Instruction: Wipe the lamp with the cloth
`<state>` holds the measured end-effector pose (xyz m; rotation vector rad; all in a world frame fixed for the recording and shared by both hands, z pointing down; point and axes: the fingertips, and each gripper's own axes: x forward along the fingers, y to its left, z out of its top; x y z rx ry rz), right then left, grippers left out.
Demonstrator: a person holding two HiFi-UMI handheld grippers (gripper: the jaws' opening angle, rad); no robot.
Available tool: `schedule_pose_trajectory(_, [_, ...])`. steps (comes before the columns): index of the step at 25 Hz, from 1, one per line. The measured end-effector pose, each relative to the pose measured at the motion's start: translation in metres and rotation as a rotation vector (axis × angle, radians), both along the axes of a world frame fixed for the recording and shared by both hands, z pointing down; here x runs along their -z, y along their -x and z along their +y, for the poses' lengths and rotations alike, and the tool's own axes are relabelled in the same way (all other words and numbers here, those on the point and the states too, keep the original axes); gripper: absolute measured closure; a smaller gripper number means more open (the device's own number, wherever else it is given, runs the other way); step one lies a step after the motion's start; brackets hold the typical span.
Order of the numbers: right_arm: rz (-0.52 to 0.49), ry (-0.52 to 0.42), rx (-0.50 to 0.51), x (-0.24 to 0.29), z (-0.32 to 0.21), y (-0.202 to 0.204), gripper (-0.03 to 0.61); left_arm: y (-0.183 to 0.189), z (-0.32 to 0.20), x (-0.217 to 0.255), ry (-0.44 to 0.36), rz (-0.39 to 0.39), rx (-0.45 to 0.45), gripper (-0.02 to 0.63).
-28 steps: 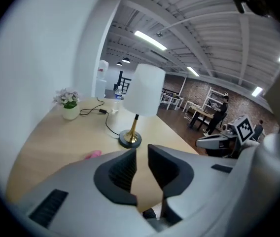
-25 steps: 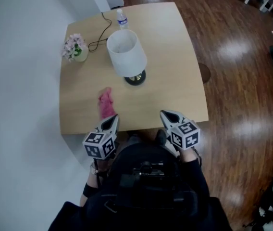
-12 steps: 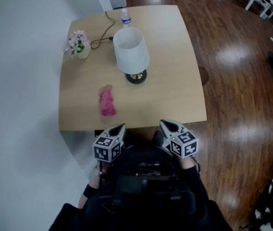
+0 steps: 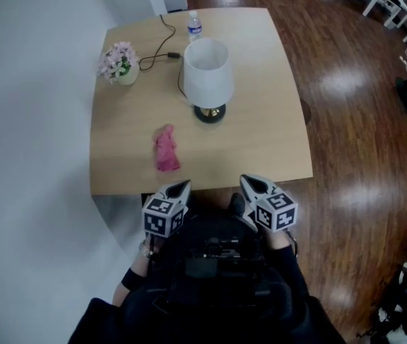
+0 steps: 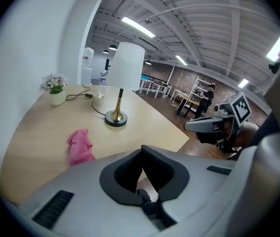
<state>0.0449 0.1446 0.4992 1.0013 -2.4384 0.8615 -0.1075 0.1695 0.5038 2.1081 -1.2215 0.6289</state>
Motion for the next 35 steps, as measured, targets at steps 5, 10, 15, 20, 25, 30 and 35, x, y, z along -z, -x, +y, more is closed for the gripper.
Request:
schedule_pose_trajectory(5, [0.000,0.019,-0.003,-0.004,-0.005,0.005,0.569,0.012,-0.003,-0.003,0.008,0.008,0.026,0.600])
schedule_pose_trajectory(10, [0.024,0.023,0.005,-0.003,-0.015,0.005,0.569,0.020,-0.008,-0.006,0.016,0.009,0.049,0.600])
schedule_pose_trajectory(15, [0.042,0.026,0.010,-0.009,-0.035,0.007,0.571,0.026,-0.026,-0.015,0.019,-0.011,0.055,0.600])
schedule_pose_trajectory(20, [0.055,0.032,0.017,-0.018,-0.048,0.009,0.571,0.024,-0.042,-0.022,0.023,-0.022,0.053,0.600])
schedule_pose_trajectory(25, [0.060,0.039,0.025,-0.023,-0.053,0.013,0.571,0.023,-0.053,-0.023,0.025,-0.027,0.058,0.600])
schedule_pose_trajectory(30, [0.063,0.034,0.026,-0.023,-0.055,0.013,0.572,0.023,-0.056,-0.021,0.024,-0.026,0.066,0.600])
schedule_pose_trajectory(35, [0.097,0.027,0.033,-0.028,-0.053,0.009,0.574,0.022,-0.053,-0.024,0.031,-0.026,0.068,0.600])
